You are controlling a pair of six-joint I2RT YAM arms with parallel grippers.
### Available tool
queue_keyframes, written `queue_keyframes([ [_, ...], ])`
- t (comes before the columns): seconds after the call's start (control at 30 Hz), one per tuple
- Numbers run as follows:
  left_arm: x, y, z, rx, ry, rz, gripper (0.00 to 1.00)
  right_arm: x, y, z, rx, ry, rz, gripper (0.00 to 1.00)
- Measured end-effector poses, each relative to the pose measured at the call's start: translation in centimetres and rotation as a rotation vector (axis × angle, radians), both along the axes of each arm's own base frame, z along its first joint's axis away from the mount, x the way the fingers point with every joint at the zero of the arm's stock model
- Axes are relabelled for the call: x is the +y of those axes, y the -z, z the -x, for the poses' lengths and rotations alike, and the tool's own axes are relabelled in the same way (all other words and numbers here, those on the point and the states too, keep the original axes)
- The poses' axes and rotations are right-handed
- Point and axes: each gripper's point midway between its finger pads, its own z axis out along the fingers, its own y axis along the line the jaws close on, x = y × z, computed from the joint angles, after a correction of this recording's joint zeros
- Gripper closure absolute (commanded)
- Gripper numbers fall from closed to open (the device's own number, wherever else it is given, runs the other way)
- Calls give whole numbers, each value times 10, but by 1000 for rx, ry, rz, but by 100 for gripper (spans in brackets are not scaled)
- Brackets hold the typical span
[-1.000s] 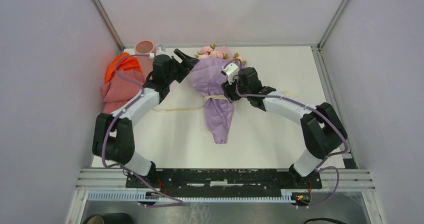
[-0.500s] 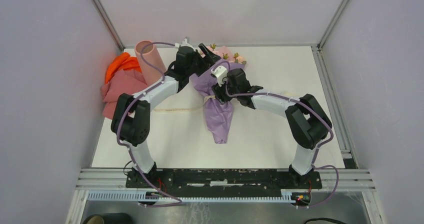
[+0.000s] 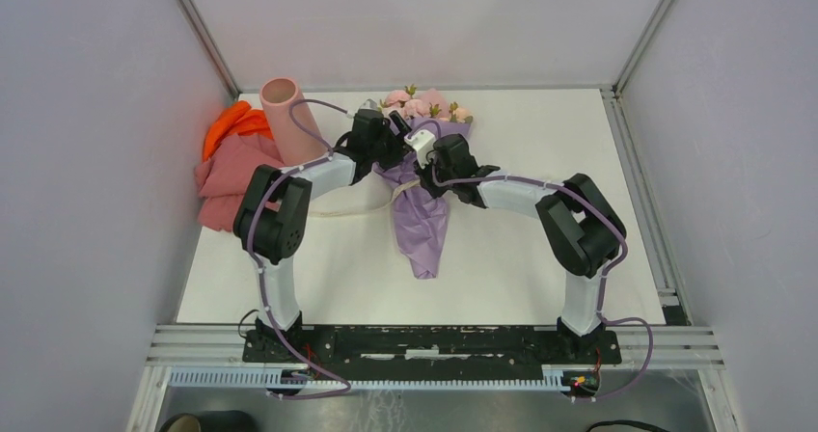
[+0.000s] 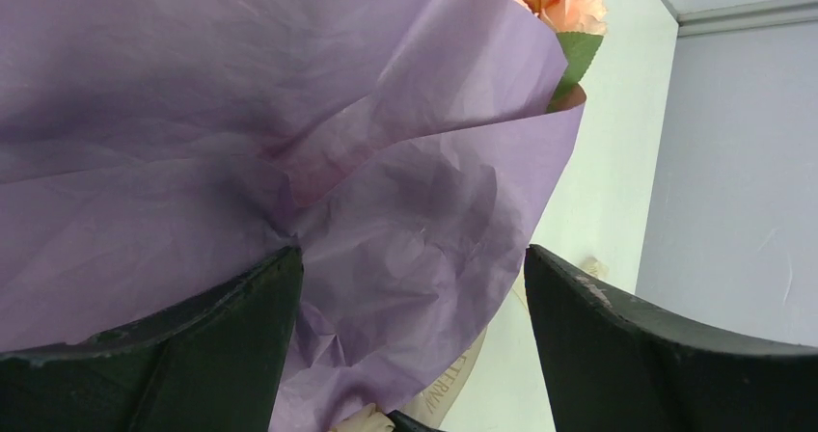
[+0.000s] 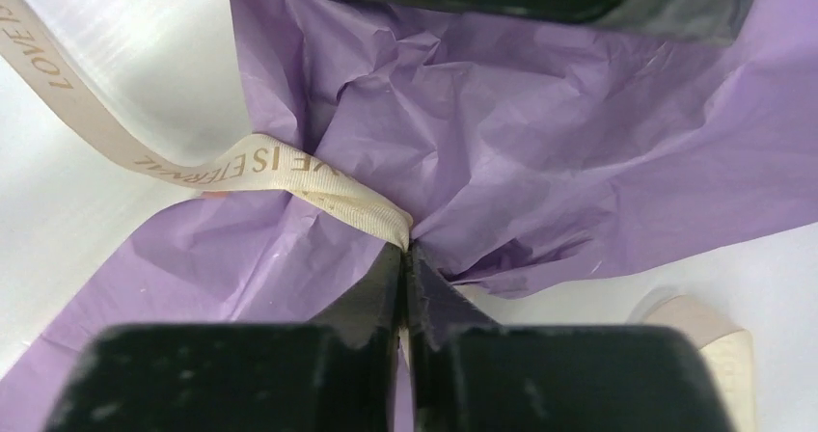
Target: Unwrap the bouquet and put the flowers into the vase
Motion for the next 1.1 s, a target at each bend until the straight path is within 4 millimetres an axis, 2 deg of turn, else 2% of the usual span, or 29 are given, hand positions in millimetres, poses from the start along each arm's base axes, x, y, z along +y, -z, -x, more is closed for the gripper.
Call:
queue_keyframes([
  [0.2,0,1,0,0,0,0,9,0,-1,0,3,8,-3,100],
  [0.3,0,4,-1,2,-1,-1,9,-2,-7,2,-6,10,-8,100],
  [0.5,0,9,-4,3,6,10,9,-16,-43,15,-60,24,-34,100],
  [0.67,5,2,-10,-8,18,58,9,-32,-73,25,-117,51,-45,100],
  [0.8,8,-3,-14,-21,19,74,9,-41,-88,30,-152,64,-49,100],
  [0.93,9,-1,-15,-16,19,79,9,-45,-84,33,-153,72,-37,99],
  [1.03,9,5,-14,-6,17,75,9,-50,-69,40,-125,71,-19,84],
  [1.1,9,9,-14,3,17,72,9,-52,-58,44,-101,67,-11,80],
])
